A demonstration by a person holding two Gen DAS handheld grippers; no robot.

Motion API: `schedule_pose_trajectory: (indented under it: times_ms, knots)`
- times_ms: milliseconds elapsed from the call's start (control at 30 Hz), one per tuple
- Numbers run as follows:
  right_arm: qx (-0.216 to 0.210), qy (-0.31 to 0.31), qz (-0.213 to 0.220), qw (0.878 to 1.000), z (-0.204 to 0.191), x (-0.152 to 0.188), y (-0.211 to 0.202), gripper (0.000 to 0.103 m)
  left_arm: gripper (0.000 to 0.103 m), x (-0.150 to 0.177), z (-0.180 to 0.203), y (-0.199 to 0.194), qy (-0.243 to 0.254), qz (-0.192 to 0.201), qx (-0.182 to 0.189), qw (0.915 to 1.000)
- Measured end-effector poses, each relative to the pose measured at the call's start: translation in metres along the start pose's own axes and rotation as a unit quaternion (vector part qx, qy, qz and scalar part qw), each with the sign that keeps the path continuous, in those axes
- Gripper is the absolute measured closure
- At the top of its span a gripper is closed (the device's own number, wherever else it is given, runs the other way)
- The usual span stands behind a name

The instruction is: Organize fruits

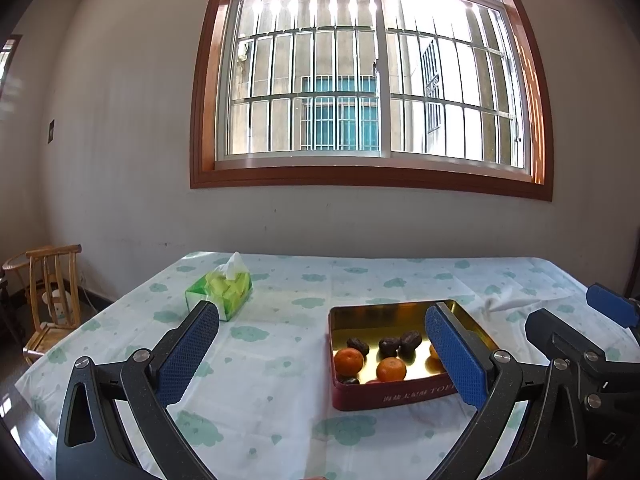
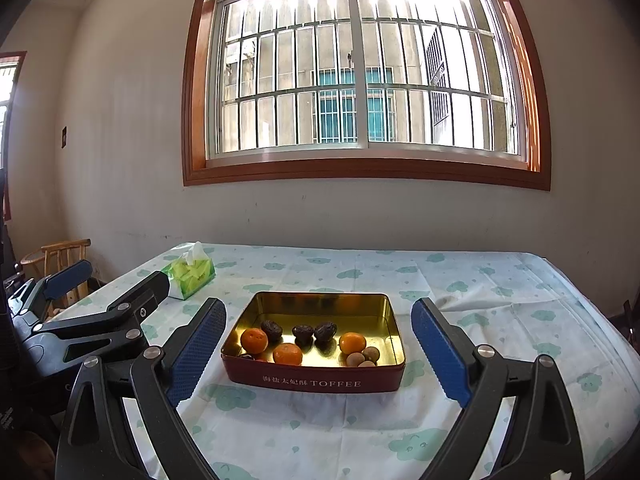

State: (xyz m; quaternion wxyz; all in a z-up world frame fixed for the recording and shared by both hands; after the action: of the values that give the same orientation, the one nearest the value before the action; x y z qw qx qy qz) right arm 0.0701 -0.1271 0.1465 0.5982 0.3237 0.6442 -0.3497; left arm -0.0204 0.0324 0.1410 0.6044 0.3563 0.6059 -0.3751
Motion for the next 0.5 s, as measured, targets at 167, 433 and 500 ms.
schedule_pose_trajectory:
  times_ms: [167,433,500]
  knots:
    - [0.0,0.002,-0.002,1.0,0.0002,0.0004,0.0,0.01,0.001,0.0,-0.0003,0.0,0.0,-0.001,0.0,1.0]
    - [0.0,0.001,-0.002,1.0,0.0,0.0006,0.0006,0.009,0.0,0.0006,-0.0009,0.001,-0.001,-0.002,0.001,1.0]
    - [0.0,0.001,-0.002,1.0,0.0004,0.0009,0.0008,0.009,0.001,0.0014,-0.0012,0.0031,-0.003,-0.007,0.005,1.0]
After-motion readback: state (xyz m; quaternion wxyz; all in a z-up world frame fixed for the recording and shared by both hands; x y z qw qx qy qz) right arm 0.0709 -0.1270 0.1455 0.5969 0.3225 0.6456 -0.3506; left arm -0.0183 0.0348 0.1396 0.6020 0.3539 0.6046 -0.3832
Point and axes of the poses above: each gripper's, at about its wrist camera, not at the fingertips, and y roughly the way its jaws point, z to its right, x to its underside, the point moved 2 cm from there along y, roughly the way its jaws point, and after that the axes turned 13 degrees about z, right-handed, at the moved point
